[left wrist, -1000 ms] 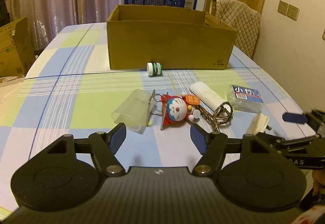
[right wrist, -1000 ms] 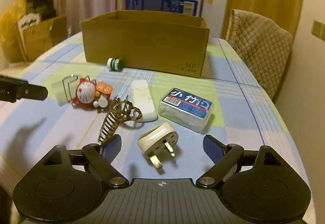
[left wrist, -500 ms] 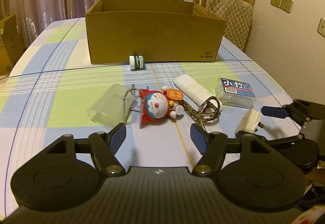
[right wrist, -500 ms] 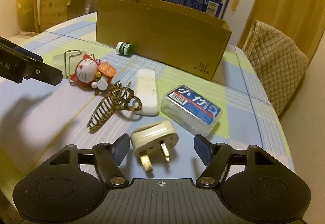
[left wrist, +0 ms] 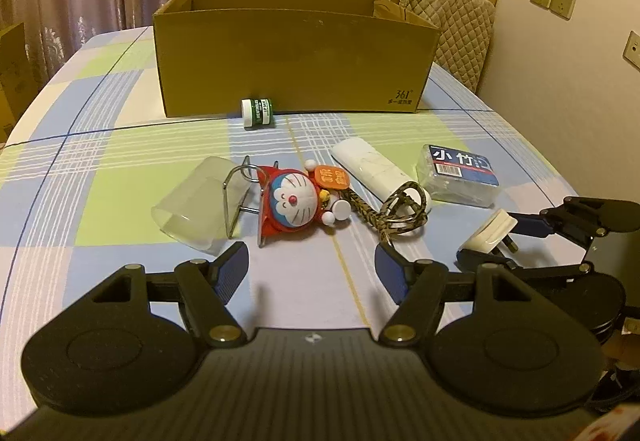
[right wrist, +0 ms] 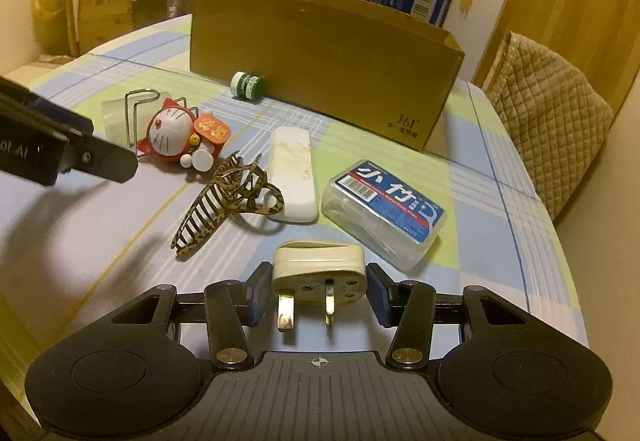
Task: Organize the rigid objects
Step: 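Grasp cream three-pin plug with right gripper while left reaches for leopard-print cord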
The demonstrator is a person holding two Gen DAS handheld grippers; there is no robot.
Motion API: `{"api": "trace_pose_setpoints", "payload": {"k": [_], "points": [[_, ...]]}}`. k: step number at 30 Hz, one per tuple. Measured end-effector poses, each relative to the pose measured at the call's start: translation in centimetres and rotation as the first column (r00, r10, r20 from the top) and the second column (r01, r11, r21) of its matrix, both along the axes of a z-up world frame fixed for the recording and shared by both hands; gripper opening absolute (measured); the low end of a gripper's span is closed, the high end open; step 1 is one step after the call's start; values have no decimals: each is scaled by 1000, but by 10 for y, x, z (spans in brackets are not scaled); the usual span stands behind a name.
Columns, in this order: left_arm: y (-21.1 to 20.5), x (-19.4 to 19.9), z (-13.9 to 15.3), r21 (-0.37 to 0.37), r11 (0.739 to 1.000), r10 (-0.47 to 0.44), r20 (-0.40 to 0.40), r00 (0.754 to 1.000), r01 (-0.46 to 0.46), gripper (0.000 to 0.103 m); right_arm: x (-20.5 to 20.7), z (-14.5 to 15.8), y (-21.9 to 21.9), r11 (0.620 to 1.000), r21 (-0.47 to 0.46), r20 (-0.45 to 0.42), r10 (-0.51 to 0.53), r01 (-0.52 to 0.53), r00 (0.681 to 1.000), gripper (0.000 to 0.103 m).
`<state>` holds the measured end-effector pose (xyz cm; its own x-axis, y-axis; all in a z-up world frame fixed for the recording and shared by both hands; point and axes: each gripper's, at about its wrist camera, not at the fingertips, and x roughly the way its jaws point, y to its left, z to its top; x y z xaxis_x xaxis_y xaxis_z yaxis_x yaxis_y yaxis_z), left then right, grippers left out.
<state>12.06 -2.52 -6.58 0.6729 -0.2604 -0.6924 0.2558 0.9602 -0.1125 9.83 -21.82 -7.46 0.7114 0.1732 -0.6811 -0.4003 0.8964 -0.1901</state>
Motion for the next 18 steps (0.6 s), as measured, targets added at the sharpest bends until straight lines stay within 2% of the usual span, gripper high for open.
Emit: {"api": "trace_pose_setpoints", "payload": {"k": [4, 8, 11, 15, 18], "points": [[-5, 2, -4, -10, 1000, -19, -3, 1000, 19, 65, 0, 7, -6, 997, 46, 11, -55, 55, 998, 47], [-18, 4, -6, -6, 998, -59, 14, 998, 59, 55, 0, 20, -16, 988, 85, 46, -130, 125, 990, 47], [-29, 7, -9, -11, 996, -85, 18, 996, 85, 53, 3, 24, -22, 978, 105, 46, -184, 178, 982, 47], [-47, 11, -15, 12, 994, -106, 21, 994, 106, 52, 5, 27, -31, 967, 133, 37, -225, 219, 974, 47], [-56, 15, -19, -1, 995, -101, 17, 995, 102, 52, 6, 28, -38, 959, 148, 31, -249, 242, 968, 47]]}}
